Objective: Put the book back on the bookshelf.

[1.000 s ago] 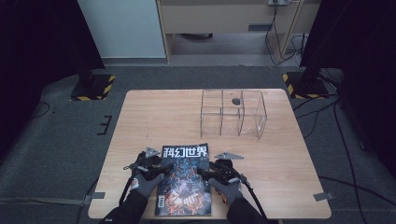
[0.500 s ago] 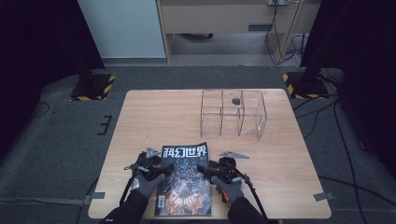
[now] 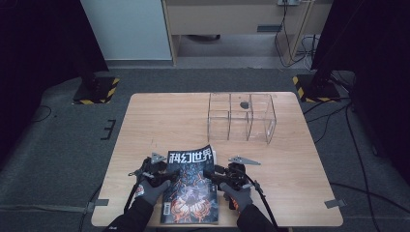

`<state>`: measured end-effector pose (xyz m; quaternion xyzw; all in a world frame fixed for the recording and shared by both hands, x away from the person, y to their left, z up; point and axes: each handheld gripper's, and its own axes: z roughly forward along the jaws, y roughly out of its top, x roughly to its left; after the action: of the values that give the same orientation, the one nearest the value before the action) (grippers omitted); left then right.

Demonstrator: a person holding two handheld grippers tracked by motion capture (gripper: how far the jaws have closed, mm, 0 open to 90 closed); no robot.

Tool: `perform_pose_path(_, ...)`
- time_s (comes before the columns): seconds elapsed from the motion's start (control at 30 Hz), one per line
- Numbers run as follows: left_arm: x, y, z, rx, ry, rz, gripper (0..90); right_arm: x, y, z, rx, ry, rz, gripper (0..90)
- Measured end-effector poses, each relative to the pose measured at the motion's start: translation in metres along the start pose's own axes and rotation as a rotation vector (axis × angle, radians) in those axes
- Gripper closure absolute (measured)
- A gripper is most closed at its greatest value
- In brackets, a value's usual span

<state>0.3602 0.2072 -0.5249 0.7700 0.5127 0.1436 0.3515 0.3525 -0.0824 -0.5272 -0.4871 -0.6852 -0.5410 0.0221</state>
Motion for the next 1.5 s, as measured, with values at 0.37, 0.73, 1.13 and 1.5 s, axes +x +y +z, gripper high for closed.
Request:
perform_pose_path(0.37, 0.000, 0.000, 0.000, -0.003, -0.002, 0.002, 34.3, 0.000, -0.003, 0.001, 0.030, -0.009, -0.009, 35.8)
perform_pose_path(0.73, 0.000, -0.001, 0.001, -0.006, -0.002, 0.003, 34.0, -0.003, -0.005, -0.003, 0.002, 0.059, 0.039, 37.4)
perform_pose_path(1.13, -0.001, -0.001, 0.001, -0.008, -0.002, 0.011, 32.8, -0.004, -0.007, 0.003, 0.005, 0.061, 0.048, 36.8)
perform_pose_path(1.5, -0.002, -0.001, 0.001, -0.010, -0.003, 0.011, 31.7, -0.004, -0.011, 0.014, 0.109, -0.004, 0.001, 36.4)
